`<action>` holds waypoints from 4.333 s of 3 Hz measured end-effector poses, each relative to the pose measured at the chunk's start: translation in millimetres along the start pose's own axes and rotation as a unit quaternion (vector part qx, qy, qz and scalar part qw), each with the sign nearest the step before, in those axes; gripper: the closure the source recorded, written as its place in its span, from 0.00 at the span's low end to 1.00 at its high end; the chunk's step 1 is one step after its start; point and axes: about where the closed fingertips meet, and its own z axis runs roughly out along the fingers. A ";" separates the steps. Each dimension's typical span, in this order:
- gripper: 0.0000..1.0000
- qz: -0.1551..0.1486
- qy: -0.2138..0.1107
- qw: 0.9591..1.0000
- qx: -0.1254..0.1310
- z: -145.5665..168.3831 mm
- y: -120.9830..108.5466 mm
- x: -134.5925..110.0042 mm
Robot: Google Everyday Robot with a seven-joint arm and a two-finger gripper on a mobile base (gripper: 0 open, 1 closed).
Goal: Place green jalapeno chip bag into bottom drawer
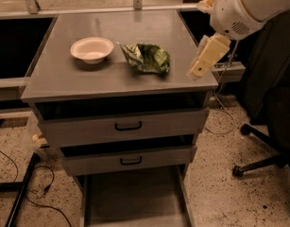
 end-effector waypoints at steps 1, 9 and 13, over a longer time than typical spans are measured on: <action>0.00 0.000 -0.018 1.000 0.001 23.6 -2.6 -2.9; 0.43 0.026 -0.123 0.990 -0.058 191.5 -42.0 -26.9; 1.00 0.023 -0.122 0.991 -0.057 190.9 -39.9 -27.9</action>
Offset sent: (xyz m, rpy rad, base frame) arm 0.0708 0.0396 -0.0848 0.0640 0.0069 0.0396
